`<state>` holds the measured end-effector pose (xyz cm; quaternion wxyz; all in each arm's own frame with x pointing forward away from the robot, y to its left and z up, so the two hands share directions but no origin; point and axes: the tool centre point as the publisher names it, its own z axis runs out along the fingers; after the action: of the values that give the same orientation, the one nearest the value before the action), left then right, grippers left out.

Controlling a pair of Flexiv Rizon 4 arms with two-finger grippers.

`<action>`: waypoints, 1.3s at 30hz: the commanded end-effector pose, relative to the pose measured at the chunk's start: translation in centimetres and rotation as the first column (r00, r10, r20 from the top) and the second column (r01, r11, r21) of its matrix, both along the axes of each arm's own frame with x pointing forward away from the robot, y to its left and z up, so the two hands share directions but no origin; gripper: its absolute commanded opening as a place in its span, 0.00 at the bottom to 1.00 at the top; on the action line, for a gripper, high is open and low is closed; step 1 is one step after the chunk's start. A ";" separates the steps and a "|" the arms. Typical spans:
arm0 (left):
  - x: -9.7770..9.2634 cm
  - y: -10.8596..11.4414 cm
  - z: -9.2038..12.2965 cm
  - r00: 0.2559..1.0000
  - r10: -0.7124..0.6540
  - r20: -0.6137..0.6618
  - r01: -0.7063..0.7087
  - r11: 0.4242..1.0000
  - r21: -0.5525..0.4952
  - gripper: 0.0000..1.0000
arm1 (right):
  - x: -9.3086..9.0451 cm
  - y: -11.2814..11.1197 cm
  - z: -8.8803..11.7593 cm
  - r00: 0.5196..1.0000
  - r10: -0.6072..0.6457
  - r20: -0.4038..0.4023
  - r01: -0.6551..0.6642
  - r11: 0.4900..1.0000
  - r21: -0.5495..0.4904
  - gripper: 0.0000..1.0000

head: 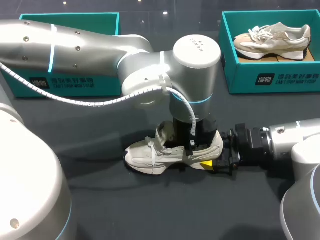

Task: Take the shoe out of the shoebox, open the shoe tongue, remove and reinsert the insole, then place the shoe into the shoebox

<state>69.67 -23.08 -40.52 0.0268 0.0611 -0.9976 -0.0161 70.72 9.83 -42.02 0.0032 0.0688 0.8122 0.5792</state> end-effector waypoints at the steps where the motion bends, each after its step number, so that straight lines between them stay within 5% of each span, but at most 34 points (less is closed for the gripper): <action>1: 1.1 -0.3 -1.9 1.000 0.000 -0.018 -0.001 1.000 -0.004 0.00 | 0.1 0.1 0.0 1.000 0.000 -0.002 0.000 1.000 -0.005 0.00; 24: -1.7 1.8 2.0 0.985 -0.045 -0.169 0.002 0.970 -0.245 0.00 | 0.1 0.1 0.0 1.000 0.000 -0.002 0.000 1.000 -0.005 0.00; 39: 1.2 3.8 2.9 0.962 -0.005 -0.272 -0.104 0.918 -0.382 0.00 | 0.1 0.1 0.0 1.000 0.000 -0.002 0.000 1.000 -0.005 0.00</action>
<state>70.14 -20.54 -37.37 0.1658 0.0752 -0.9732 0.1407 70.73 9.93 -41.91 0.0030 0.0689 0.8120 0.5795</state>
